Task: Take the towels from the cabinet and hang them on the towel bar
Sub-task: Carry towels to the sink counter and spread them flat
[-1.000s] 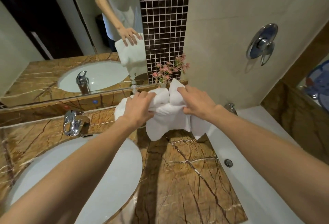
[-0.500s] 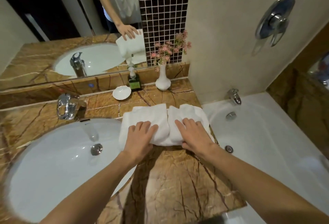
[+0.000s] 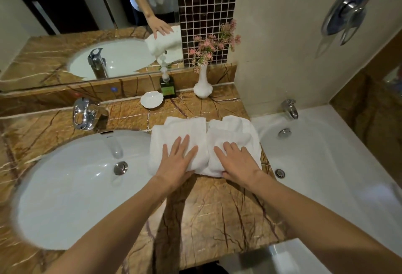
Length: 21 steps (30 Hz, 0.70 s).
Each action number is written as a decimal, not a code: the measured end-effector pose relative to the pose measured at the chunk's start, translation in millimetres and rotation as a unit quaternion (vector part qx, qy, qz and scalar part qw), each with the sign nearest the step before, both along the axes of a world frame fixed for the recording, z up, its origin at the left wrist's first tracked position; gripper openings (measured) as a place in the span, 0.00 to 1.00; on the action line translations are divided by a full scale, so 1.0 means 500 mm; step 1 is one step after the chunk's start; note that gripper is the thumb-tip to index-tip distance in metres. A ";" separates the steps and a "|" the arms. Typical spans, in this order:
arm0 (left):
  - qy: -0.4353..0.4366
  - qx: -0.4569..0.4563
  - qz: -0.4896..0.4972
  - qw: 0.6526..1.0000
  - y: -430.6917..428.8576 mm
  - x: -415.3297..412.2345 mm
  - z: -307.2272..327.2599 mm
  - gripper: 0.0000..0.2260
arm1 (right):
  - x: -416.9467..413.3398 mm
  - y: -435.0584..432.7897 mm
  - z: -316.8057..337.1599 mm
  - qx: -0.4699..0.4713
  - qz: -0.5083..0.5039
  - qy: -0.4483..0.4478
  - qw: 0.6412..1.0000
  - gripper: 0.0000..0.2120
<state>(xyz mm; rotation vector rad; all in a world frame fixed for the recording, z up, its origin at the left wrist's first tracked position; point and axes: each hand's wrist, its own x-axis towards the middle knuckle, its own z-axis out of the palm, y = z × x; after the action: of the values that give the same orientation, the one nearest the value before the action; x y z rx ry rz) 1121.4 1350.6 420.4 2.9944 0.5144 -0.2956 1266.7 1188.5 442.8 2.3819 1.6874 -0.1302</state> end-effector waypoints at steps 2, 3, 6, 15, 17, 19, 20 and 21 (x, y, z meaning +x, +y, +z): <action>0.007 0.001 -0.003 1.000 0.003 -0.002 0.001 0.35 | 0.001 0.001 0.008 0.013 0.001 0.006 1.000 0.32; 0.008 0.001 -0.007 1.000 0.004 -0.005 0.003 0.37 | 0.002 0.004 0.015 0.025 0.002 0.014 1.000 0.30; -0.014 -0.016 -0.017 1.000 0.014 -0.023 0.011 0.39 | 0.001 0.025 0.041 0.067 0.001 0.016 0.998 0.27; -0.088 -0.253 0.277 0.923 0.094 -0.073 0.022 0.36 | -0.031 0.190 0.112 0.085 0.095 0.055 0.990 0.22; -0.077 -0.326 0.285 0.898 0.101 -0.078 0.023 0.33 | -0.035 0.241 0.108 0.049 0.110 0.063 0.991 0.22; -0.079 -0.354 0.263 0.894 0.097 -0.080 0.024 0.31 | -0.036 0.291 0.101 -0.002 0.106 0.078 0.991 0.24; -0.088 -0.358 0.250 0.895 0.093 -0.080 0.024 0.31 | -0.035 0.315 0.096 -0.026 0.096 0.087 0.991 0.25; -0.102 -0.358 0.239 0.897 0.089 -0.080 0.023 0.30 | -0.033 0.337 0.090 -0.046 0.083 0.095 0.991 0.25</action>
<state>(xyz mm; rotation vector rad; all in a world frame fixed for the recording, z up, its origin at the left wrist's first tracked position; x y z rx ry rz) 1081.5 1395.1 432.1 2.0753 0.8636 -0.0902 1250.0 1356.8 487.8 2.2127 1.9097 -0.4083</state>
